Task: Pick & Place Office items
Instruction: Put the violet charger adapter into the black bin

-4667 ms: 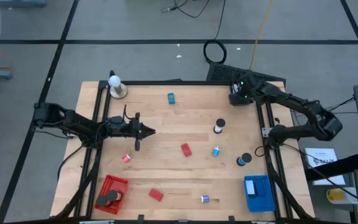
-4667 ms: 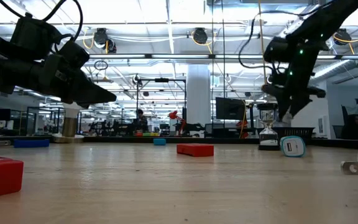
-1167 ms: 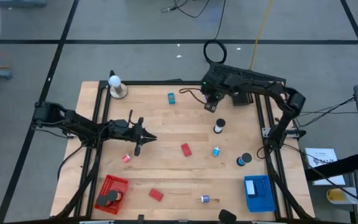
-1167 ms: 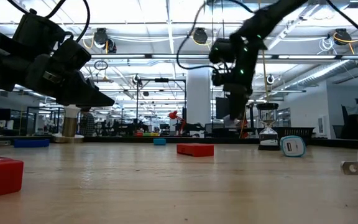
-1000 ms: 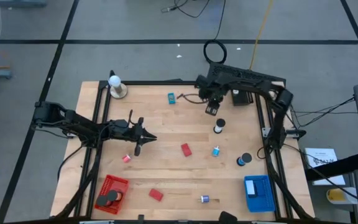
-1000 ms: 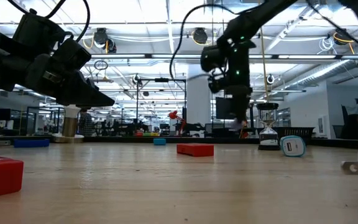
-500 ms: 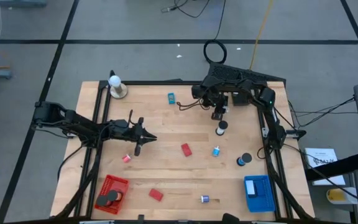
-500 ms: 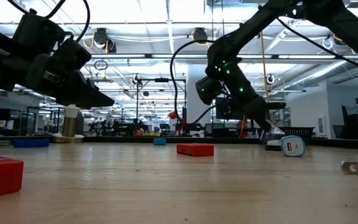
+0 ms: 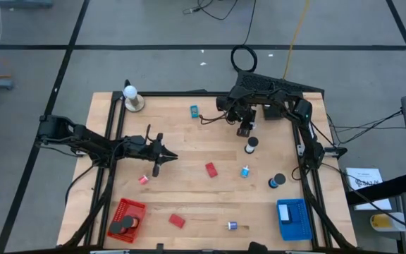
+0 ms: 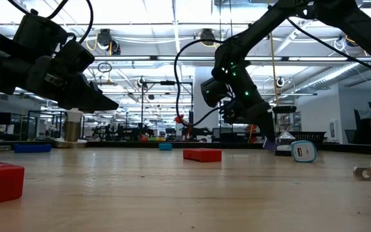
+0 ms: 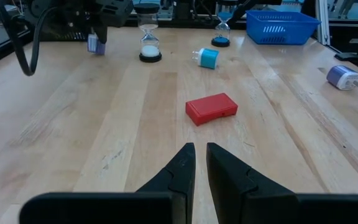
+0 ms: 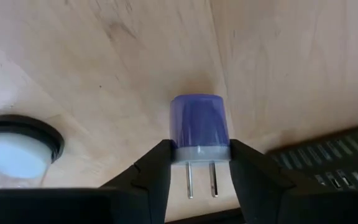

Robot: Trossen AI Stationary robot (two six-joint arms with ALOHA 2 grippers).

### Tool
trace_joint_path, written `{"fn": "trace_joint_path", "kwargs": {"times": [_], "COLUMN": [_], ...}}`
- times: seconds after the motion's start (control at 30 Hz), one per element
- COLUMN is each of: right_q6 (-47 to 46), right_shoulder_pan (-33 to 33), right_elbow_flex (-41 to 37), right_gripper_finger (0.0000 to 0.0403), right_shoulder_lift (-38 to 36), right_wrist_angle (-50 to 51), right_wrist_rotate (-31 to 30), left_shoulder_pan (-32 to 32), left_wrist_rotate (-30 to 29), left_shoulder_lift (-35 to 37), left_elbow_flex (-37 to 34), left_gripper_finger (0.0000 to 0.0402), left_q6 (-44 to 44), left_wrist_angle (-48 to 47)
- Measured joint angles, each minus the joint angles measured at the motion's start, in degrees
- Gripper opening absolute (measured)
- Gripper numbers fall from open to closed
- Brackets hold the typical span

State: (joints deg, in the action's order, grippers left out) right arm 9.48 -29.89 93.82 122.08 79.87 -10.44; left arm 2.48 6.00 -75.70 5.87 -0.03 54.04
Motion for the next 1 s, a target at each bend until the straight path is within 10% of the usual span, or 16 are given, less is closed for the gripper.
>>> {"fn": "trace_joint_path", "kwargs": {"times": [0.57, 1.0], "right_q6": [-1.40, -10.32], "right_shoulder_pan": [0.00, -0.35], "right_elbow_flex": [-0.07, -13.09], "right_gripper_finger": [0.0211, 0.0267], "right_shoulder_lift": [-1.08, -19.77], "right_wrist_angle": [-4.54, -18.97], "right_wrist_rotate": [-1.14, 0.84], "left_shoulder_pan": [0.00, -0.39], "left_wrist_rotate": [0.03, 0.15], "left_shoulder_lift": [0.00, 0.01], "left_elbow_flex": [0.00, -0.02], "left_gripper_finger": [0.0047, 0.0047], "left_q6": [0.00, -0.26], "left_wrist_angle": [-0.07, -0.46]}}
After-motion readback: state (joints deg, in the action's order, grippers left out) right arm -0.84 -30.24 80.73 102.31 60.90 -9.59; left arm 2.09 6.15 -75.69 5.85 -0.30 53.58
